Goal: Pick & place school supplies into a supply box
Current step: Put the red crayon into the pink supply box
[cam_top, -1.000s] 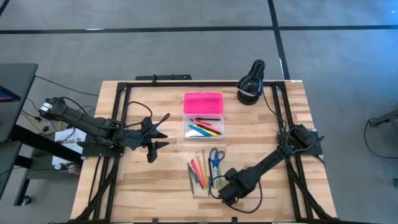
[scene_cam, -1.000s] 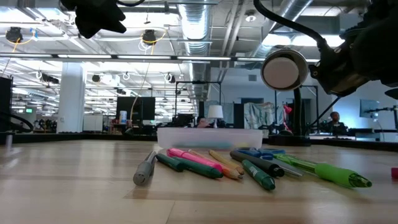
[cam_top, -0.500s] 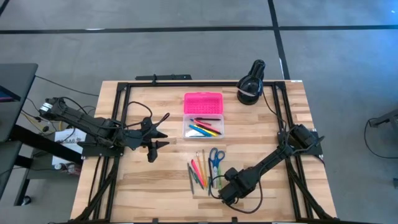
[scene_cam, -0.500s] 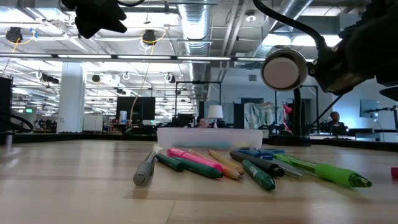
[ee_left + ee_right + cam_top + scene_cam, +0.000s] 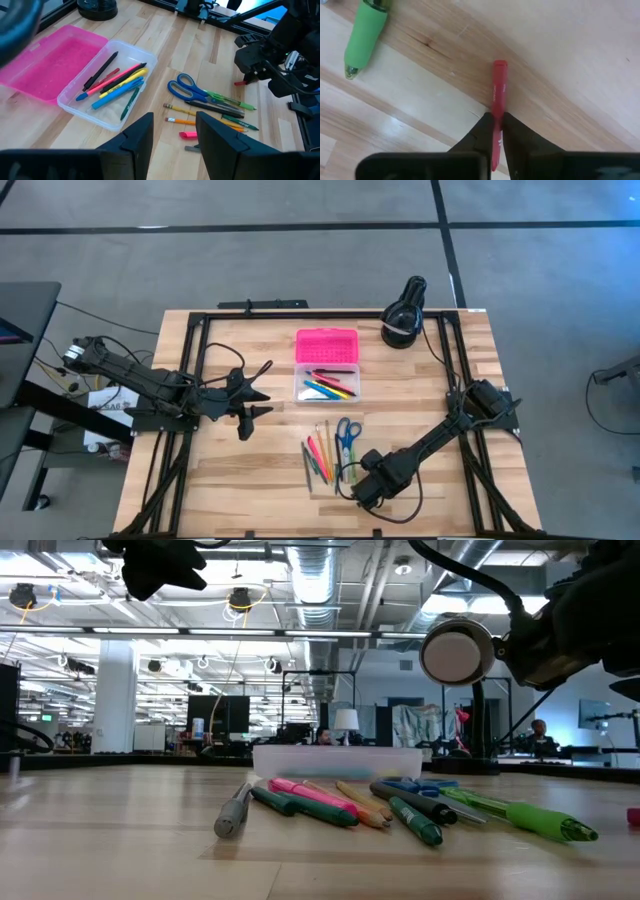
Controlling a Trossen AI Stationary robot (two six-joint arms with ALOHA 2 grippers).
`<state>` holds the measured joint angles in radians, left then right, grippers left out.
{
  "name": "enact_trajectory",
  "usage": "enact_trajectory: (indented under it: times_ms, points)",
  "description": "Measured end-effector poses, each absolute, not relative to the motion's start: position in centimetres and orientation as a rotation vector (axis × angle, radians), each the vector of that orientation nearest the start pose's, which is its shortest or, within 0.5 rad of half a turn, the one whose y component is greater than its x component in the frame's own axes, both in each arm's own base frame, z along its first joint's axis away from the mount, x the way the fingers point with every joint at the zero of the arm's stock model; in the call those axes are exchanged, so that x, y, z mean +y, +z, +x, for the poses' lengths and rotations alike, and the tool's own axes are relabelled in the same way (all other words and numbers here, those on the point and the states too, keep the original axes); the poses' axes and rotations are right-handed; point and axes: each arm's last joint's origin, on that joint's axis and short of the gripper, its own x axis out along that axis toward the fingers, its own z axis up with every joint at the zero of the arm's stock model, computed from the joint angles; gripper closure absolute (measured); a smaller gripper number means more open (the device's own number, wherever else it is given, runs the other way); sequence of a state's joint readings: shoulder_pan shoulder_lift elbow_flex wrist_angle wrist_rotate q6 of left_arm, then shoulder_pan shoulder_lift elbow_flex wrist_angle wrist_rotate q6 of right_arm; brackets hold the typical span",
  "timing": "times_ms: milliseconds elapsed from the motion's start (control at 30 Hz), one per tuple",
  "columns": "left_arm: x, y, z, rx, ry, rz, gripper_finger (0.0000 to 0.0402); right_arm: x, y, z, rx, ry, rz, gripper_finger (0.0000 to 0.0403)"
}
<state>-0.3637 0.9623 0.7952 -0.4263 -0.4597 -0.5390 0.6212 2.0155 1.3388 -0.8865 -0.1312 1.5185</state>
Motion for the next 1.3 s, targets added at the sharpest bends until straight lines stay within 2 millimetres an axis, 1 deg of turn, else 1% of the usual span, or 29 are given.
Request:
enact_trajectory:
  times_ms: [200,400,500,733,900,1100,1300]
  points:
    - [-5.85,28.61,18.99,0.500,0.236,-0.288,0.0261,21.44,13.87,29.30,1.566,-0.651,0.768,0.0393]
    - [-5.80,28.62,18.99,0.493,0.253,-0.282,0.0261,21.44,13.85,29.30,1.566,-0.651,0.769,0.0370]
    - [-5.80,28.62,18.99,0.493,0.253,-0.282,0.0261,21.43,13.82,29.30,1.565,-0.652,0.768,0.0366]
    - [-5.80,28.62,18.98,0.494,0.253,-0.282,0.0261,21.42,13.83,29.33,1.551,-0.656,0.761,0.0397]
    - [-5.80,28.62,18.98,0.494,0.253,-0.281,0.0261,21.41,13.83,29.32,1.547,-0.658,0.758,0.0389]
    - [-5.80,28.61,18.98,0.494,0.253,-0.281,0.0261,21.42,13.89,29.28,1.541,-0.659,0.753,0.0399]
    - [-5.79,28.60,18.97,0.496,0.254,-0.279,0.0261,21.74,13.90,29.04,1.540,-0.652,0.742,0.0398]
